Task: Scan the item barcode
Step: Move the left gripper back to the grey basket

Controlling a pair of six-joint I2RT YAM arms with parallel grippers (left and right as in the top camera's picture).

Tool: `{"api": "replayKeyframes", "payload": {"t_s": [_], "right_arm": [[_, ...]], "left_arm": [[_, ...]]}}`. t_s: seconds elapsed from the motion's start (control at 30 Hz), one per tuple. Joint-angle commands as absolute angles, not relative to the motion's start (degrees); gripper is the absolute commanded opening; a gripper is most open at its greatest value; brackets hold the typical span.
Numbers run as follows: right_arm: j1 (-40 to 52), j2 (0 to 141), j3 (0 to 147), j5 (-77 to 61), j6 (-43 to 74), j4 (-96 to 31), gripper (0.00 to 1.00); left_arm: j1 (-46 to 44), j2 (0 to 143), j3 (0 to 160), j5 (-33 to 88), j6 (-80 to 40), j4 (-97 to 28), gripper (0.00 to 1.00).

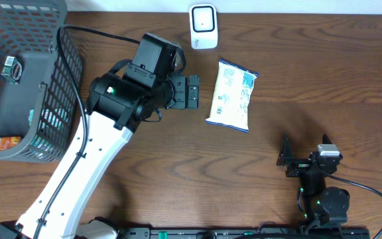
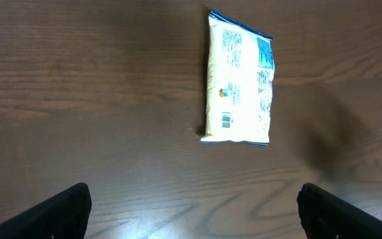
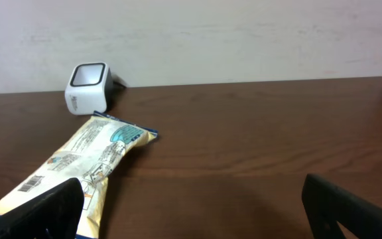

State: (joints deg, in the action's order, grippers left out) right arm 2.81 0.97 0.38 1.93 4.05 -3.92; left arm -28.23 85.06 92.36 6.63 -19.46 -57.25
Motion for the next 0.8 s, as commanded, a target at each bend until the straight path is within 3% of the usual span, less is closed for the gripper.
{"api": "replayKeyframes", "payload": {"t_s": [0.0, 0.57, 0.77], "right_arm": [[2.3, 0.9, 0.3, 2.0, 3.6, -4.1, 0.99], [2.3, 0.9, 0.3, 2.0, 3.6, -4.1, 0.99], [2.3, 0.9, 0.3, 2.0, 3.6, -4.1, 0.99]], "left_arm": [[-28.2, 85.0, 92.4, 7.7, -19.1, -57.1, 0.98], [-28.1, 85.0, 92.4, 10.9, -19.1, -54.1, 0.98], [-27.9, 83.5, 92.5, 11.5, -18.6, -47.7, 0.98]]}}
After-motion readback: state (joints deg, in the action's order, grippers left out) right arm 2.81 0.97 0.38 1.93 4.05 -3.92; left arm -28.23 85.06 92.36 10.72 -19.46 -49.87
